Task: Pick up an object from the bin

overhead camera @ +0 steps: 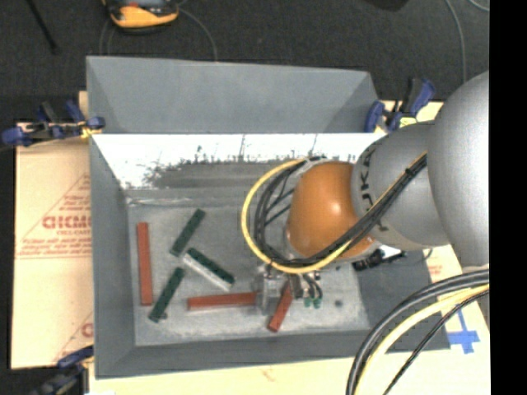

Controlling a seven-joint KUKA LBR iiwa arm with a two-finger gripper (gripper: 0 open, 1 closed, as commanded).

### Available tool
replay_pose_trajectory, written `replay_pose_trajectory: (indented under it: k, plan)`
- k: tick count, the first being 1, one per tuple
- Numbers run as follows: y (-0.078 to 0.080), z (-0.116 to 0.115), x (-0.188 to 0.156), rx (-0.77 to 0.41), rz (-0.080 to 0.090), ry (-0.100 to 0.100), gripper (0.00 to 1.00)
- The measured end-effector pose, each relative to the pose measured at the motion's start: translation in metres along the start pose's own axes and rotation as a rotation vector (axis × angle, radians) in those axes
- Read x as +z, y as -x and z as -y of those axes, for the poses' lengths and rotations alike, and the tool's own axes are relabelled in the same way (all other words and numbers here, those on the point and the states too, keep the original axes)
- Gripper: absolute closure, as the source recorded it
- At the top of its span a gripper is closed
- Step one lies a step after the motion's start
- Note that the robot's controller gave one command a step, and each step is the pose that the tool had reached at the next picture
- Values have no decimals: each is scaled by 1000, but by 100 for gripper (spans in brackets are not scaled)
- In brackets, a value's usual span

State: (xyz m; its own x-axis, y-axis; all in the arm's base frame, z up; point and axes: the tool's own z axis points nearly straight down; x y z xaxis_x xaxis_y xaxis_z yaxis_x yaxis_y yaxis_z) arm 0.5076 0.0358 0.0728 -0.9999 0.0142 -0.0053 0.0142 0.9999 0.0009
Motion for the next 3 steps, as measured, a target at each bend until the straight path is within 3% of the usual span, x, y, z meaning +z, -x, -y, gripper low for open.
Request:
replay_pose_trajectory:
  k: [1,2,3]
  plan:
    - [0,0,0,1,0,0,100]
    - [-7,-2,-1,-93,11,-2,100]
    - [-22,-4,-1,-334,12,-1,100]
